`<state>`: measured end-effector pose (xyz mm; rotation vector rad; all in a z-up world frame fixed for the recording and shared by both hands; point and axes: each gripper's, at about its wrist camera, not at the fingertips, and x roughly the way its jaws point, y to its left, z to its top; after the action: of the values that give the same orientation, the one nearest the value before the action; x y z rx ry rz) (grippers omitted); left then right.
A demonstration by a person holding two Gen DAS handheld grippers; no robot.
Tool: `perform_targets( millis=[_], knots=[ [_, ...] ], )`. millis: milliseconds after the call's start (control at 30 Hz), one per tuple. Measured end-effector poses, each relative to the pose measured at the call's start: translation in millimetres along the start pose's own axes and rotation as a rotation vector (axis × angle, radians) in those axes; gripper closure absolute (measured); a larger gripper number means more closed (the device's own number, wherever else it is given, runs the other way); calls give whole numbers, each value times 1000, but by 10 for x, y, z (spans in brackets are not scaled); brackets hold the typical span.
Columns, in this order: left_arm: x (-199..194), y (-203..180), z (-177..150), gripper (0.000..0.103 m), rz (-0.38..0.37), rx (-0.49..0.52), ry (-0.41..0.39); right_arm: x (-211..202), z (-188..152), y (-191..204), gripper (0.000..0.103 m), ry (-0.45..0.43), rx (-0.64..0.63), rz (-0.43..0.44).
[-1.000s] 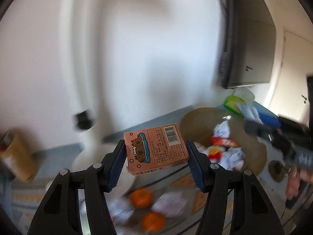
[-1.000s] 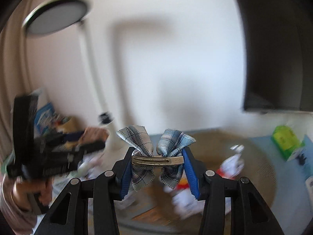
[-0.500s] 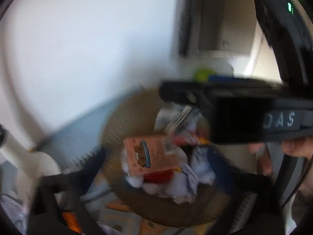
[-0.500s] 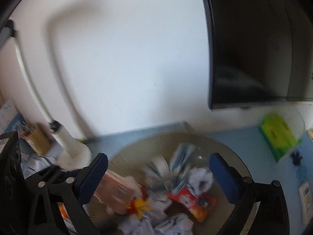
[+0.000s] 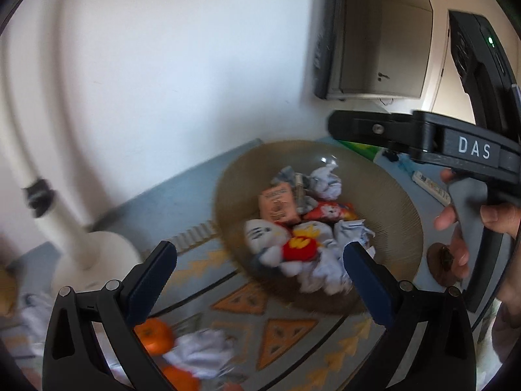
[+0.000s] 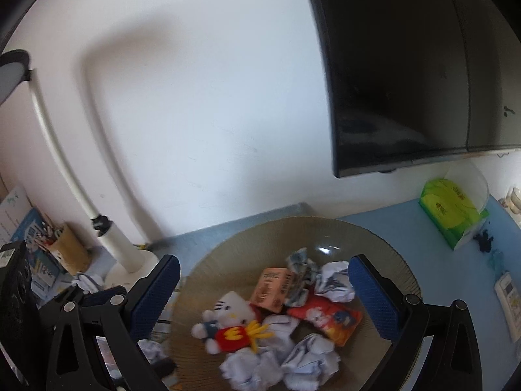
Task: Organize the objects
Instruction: 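Move the left tool to the stacked pastel plush while the right tool approaches a paper ball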
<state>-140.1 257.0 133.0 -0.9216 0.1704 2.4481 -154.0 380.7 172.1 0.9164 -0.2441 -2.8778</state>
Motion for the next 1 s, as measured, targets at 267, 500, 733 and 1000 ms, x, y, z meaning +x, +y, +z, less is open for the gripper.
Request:
perform_targets(
  millis=[267, 500, 733, 1000],
  knots=[
    [-1098, 878, -68, 1, 117, -48, -118, -330, -4, 664, 0, -45, -62, 78],
    [-1603, 1719, -550, 1, 305, -128, -100, -257, -490, 1225, 0, 11, -106, 134],
    [-1393, 2405, -1465, 1, 357, -318, 24, 121, -1193, 1393, 0, 136, 7, 191],
    [-981, 2512, -1846, 1, 341, -330, 110, 435, -1433, 1422, 0, 177, -4, 143]
  ],
)
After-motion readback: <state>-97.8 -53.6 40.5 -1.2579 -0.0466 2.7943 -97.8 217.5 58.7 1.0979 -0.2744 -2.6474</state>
